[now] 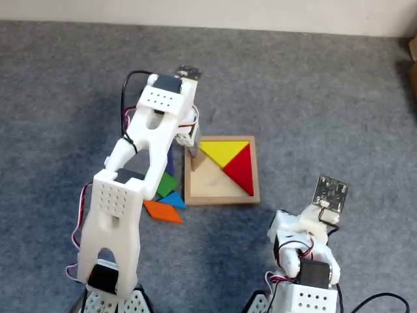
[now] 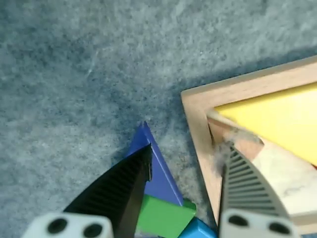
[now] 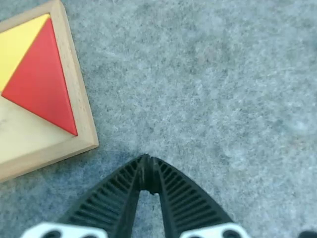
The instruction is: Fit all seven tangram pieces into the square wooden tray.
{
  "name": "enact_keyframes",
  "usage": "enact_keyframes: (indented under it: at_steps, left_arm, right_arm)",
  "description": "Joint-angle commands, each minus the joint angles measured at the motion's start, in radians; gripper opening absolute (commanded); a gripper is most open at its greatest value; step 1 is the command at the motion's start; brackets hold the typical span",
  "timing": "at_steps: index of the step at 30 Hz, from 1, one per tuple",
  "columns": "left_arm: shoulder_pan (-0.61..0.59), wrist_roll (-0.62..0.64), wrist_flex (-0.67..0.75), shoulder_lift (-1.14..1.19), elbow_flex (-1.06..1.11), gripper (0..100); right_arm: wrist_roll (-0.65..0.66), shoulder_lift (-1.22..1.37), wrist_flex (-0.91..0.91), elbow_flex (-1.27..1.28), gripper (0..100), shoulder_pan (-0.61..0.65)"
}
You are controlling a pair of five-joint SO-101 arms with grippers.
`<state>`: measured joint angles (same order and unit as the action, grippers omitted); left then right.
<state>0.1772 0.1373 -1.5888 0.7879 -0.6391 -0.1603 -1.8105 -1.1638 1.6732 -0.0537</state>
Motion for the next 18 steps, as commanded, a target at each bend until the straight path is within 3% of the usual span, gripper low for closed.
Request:
enact_keyframes:
  at_steps: [1,9,13,18]
  left_arm:
    - [0.002,-0.003,-0.054,-0.087,-0.068,22]
    - [0.077,-0.002,-0.157,-0.127,-0.088,22]
    - [0.035,0.012,-0.164,-0.168,-0.085,22]
    - [-0.012,-0.005,-0.164,-0.34,0.073,22]
  right_arm:
    - [0.012,-0.001,-0.007,0.108,0.5,-0.012]
    - [0.012,-0.001,-0.007,0.108,0.5,-0.012]
    - [0.012,-0.001,-0.007,0.108,0.5,-0.012]
    - [0.012,-0.001,-0.007,0.108,0.5,-0.012]
